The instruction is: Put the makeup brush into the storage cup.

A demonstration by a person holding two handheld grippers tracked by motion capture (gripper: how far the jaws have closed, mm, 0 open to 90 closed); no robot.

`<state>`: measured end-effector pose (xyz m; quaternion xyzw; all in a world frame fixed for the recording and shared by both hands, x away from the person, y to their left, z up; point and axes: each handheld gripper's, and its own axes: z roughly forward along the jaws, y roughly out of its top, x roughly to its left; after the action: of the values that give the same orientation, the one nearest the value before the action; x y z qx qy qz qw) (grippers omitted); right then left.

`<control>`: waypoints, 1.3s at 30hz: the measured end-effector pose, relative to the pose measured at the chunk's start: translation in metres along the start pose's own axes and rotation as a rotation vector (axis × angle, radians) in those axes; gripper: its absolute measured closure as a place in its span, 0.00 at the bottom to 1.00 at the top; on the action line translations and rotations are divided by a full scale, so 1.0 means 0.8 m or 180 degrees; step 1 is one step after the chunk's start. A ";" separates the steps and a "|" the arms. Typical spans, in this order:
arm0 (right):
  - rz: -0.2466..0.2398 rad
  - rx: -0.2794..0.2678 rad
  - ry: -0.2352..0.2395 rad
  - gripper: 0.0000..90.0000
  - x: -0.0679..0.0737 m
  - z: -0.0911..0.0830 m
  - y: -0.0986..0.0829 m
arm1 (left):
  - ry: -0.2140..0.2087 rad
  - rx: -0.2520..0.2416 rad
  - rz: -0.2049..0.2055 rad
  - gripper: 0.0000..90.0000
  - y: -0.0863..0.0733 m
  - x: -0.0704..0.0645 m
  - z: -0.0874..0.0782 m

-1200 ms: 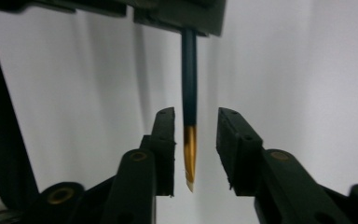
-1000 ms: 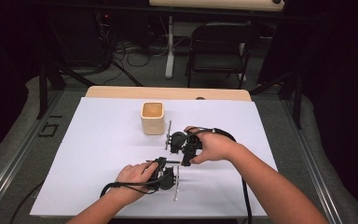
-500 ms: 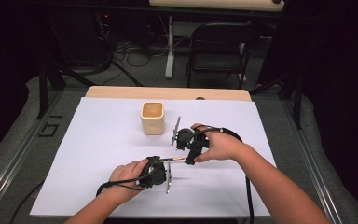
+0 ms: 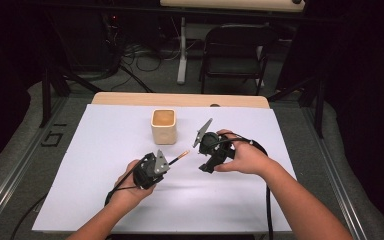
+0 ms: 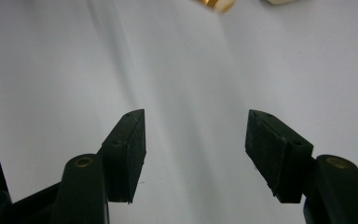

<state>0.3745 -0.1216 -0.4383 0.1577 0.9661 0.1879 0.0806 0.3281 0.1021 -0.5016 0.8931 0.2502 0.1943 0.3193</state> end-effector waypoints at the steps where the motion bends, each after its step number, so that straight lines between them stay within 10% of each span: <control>1: 0.0011 0.0000 0.0003 0.43 0.000 0.001 -0.001 | -0.0098 -0.0079 -0.0147 0.93 0.000 0.004 -0.002; 7: 0.0096 -0.0095 0.0042 0.43 0.000 0.006 -0.008 | -0.0472 -0.0429 -0.0753 0.93 -0.001 0.023 -0.009; 21: 0.0299 -0.0343 0.0128 0.45 0.005 0.017 -0.017 | -0.0825 -0.0942 -0.1432 0.93 -0.006 0.035 -0.012; 39: 0.0640 -0.0914 0.0088 0.48 0.006 0.029 -0.036 | -0.0936 -0.1326 -0.1680 0.93 -0.016 0.026 -0.004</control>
<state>0.3669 -0.1375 -0.4713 0.2378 0.9097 0.3333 0.0698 0.3385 0.1242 -0.5040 0.7320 0.3785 0.0215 0.5660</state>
